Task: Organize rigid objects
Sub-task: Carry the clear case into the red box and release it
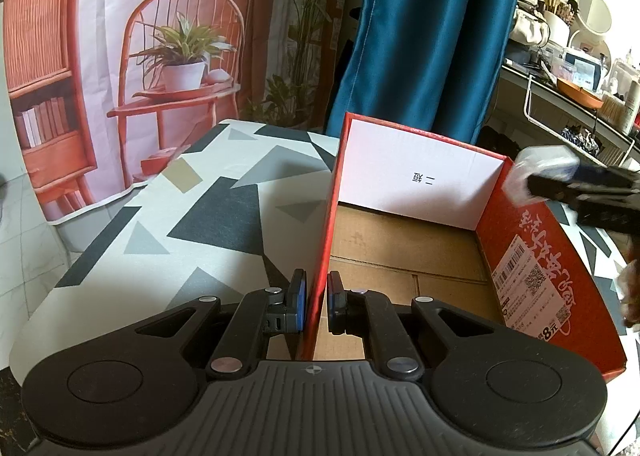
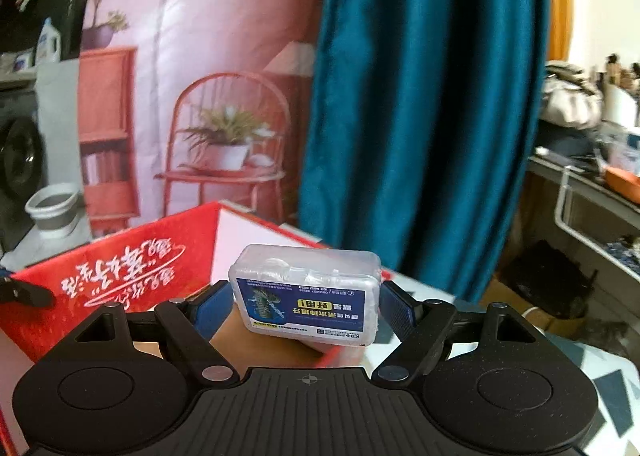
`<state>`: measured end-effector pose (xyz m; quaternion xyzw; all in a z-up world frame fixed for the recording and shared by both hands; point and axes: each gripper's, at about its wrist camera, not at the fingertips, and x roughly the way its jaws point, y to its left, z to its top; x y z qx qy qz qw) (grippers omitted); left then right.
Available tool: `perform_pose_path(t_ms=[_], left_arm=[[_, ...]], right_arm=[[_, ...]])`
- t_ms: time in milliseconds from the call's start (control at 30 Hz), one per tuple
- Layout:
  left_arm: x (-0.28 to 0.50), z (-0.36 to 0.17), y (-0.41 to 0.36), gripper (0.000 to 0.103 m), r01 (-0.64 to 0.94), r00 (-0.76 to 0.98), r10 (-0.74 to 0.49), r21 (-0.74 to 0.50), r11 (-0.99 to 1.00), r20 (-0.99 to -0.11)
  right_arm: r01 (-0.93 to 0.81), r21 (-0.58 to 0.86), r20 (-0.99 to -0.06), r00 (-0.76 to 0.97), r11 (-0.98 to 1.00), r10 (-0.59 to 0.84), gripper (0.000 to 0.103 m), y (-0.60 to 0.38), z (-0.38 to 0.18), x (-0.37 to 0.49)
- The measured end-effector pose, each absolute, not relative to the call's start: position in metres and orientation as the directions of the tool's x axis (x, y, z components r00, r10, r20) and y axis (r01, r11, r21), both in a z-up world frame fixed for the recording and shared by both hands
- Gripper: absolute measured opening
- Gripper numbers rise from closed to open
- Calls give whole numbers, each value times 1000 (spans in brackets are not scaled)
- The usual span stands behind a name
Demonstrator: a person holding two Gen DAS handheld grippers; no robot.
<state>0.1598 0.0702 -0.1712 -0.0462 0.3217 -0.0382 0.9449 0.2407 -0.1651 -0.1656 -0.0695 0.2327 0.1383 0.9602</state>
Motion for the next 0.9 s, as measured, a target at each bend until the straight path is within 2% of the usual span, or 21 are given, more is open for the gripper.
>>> perform_pose_path(t_ms=[167,433,700,900], left_arm=[[160,-171,70,11,49,790,-105,-110,993,-604],[160,-172,71,11,50,790,-109,-114,992,-603],[161,-172,72,11,49,790,-112,-120,992,-603],[161,-172,71,11,48,791,-106,-112,993,-603]], right_arm=[[-336,-152,-497,839,930,221,76,-144,-174,256],[-350,-159,-542,812,923,215,77,-134,-185,257],[-234,-144,-457,877,962,145,80,-153,-177,230],[-39,-117,-366,931,992,-7,85,-184,-173,199]])
